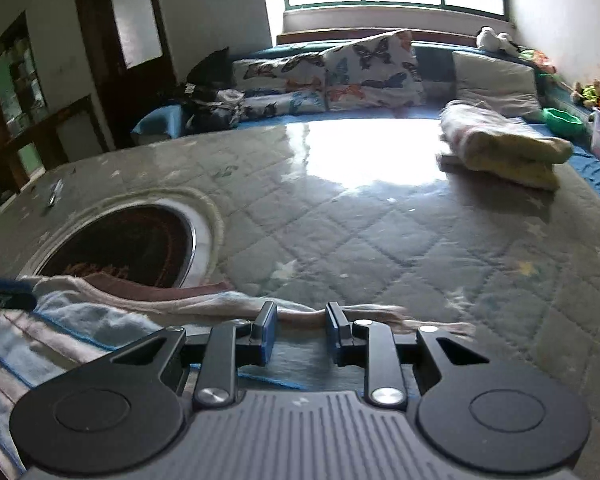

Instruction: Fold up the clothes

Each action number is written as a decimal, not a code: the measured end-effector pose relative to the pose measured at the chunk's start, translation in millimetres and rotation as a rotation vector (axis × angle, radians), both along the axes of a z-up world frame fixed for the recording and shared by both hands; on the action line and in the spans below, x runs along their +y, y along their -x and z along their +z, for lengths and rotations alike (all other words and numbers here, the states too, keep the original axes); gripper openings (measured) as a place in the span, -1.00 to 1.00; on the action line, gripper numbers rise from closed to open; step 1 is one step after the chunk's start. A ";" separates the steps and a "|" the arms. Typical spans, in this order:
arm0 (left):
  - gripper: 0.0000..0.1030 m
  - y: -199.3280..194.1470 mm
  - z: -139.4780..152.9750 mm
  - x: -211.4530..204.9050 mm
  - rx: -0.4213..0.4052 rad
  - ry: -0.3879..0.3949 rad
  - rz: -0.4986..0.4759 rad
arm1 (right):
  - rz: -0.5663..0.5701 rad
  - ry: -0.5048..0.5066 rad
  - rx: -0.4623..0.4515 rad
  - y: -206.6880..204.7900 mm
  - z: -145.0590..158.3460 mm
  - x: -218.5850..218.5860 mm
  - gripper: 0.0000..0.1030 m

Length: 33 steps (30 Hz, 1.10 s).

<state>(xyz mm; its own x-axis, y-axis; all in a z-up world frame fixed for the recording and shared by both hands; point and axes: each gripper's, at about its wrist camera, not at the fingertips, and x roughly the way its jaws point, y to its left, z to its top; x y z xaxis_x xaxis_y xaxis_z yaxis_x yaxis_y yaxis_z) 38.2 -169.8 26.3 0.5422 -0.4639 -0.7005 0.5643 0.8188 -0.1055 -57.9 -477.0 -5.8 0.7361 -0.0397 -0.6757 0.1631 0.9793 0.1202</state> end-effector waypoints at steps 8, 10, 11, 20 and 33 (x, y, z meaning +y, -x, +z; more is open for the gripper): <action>-0.49 -17.7 -6.0 -6.1 0.006 0.020 0.025 | -0.006 0.014 0.000 -4.0 -3.5 0.6 -0.48; -0.48 -14.0 -2.4 -8.6 -0.011 0.033 0.015 | -0.008 0.015 -0.001 -4.2 -4.1 1.4 -0.47; -0.48 -12.7 -1.4 -10.3 -0.021 0.034 0.010 | -0.010 0.016 -0.001 -4.3 -4.3 1.6 -0.47; -0.48 -4.9 -3.1 25.3 -0.029 0.033 0.090 | -0.008 0.018 -0.005 -3.2 -5.2 1.5 -0.46; -0.48 -4.1 -6.2 50.6 -0.025 0.029 0.150 | -0.011 0.022 -0.002 -3.2 -4.7 3.5 -0.38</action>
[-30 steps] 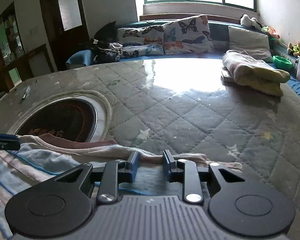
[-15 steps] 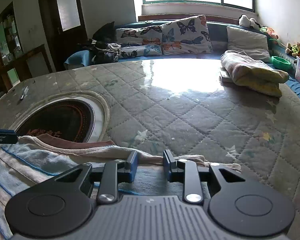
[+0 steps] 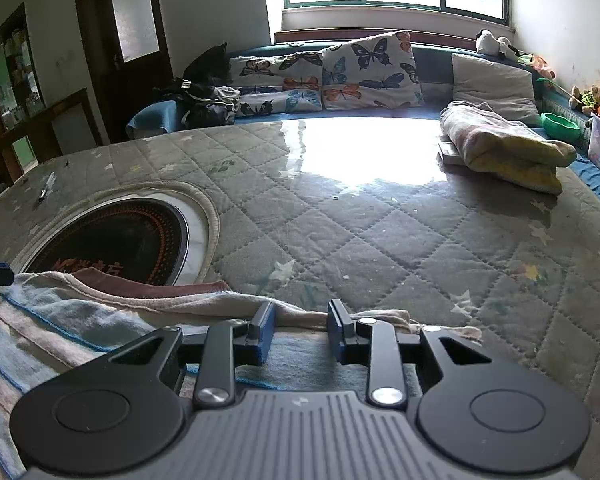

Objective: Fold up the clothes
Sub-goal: 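Open both grippers and release the folded towel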

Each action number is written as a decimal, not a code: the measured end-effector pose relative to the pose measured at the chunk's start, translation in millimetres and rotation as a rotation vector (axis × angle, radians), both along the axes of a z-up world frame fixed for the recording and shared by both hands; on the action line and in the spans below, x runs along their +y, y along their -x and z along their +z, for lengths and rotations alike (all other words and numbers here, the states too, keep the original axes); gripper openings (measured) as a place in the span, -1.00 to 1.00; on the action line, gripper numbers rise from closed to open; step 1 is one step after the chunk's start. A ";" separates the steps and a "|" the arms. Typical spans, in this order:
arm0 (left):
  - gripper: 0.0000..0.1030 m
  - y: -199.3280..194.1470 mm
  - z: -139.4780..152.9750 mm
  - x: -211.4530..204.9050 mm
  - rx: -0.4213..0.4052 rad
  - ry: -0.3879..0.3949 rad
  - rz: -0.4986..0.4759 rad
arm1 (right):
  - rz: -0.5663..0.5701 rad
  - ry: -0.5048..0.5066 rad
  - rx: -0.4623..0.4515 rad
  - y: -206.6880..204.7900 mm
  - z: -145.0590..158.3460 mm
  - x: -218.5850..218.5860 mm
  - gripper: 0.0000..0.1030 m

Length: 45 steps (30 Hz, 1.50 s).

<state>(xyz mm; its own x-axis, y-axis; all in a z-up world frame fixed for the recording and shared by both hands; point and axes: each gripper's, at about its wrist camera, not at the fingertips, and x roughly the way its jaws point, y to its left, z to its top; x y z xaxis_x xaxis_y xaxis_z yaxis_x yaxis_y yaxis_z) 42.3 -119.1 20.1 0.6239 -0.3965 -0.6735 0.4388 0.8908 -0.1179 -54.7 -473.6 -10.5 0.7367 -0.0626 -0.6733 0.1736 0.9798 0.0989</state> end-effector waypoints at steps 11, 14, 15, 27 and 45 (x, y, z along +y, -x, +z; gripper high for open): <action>-0.26 18.9 10.7 9.0 0.024 0.010 0.025 | 0.042 0.051 -0.033 9.0 17.2 19.7 -0.34; -0.15 36.0 11.9 13.6 0.055 -0.004 0.043 | 0.104 0.063 -0.039 10.2 20.9 36.8 -0.34; -0.14 43.0 12.0 15.5 0.066 0.000 0.045 | 0.125 0.063 -0.039 9.3 21.3 43.1 -0.34; -0.08 106.6 16.1 31.9 0.122 0.058 0.069 | 0.317 0.044 -0.020 -6.6 12.1 120.1 -0.34; -0.40 130.4 5.4 39.2 0.226 0.146 0.072 | 0.458 -0.019 0.001 15.0 51.0 175.0 -0.34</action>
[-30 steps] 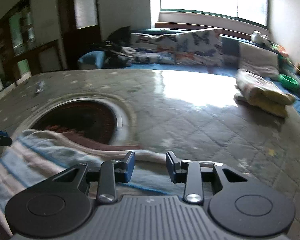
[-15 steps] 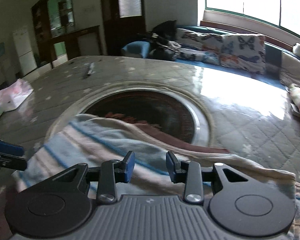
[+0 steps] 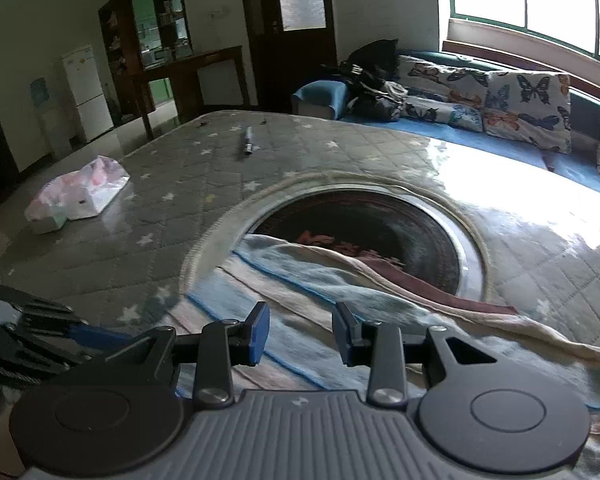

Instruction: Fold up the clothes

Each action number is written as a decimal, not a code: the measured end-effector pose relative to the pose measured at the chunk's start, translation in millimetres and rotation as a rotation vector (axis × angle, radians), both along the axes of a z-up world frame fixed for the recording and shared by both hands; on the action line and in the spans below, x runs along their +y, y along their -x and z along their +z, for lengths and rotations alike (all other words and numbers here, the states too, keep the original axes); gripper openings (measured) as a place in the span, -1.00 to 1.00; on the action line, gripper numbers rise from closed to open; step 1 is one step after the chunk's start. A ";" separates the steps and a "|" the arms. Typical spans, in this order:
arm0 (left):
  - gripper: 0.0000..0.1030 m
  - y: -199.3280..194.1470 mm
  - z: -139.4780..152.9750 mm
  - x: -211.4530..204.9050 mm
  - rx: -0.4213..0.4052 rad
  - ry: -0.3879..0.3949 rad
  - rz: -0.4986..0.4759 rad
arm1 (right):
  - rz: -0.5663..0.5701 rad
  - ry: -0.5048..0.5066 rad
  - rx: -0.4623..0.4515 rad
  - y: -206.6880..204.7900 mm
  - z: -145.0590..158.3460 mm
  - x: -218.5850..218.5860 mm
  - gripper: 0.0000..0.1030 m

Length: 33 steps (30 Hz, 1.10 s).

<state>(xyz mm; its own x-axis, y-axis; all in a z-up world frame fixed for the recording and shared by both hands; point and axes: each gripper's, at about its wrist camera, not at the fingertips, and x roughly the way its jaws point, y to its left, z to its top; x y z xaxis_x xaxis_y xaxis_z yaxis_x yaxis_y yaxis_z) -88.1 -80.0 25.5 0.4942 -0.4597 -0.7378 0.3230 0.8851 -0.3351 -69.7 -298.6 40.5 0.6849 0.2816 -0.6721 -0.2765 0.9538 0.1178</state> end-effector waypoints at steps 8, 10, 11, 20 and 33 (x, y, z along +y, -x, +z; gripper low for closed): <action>-0.64 4.6 16.7 11.2 -0.037 0.122 0.020 | 0.044 0.008 0.046 -15.8 10.1 32.2 -0.32; -0.69 6.1 22.7 10.8 -0.056 0.149 0.011 | 0.063 0.019 0.058 -20.7 12.7 43.1 -0.22; -0.69 6.5 25.5 10.3 -0.064 0.160 0.007 | 0.076 0.029 0.066 -23.8 13.9 49.2 -0.19; -0.76 10.6 49.4 -12.1 -0.171 0.234 -0.086 | 0.185 0.162 0.180 -58.8 16.3 93.6 -0.10; -0.75 15.0 47.9 -30.1 -0.213 0.241 -0.196 | 0.197 0.261 0.236 -58.5 10.4 83.9 -0.83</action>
<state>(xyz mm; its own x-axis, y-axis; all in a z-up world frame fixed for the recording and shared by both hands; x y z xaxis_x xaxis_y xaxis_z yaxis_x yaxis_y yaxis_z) -103.1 -110.0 73.5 0.5105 -0.7085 -0.4872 0.5633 0.7037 -0.4331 -11.2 -214.7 50.9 0.4532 0.1916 -0.8706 -0.4515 0.8914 -0.0389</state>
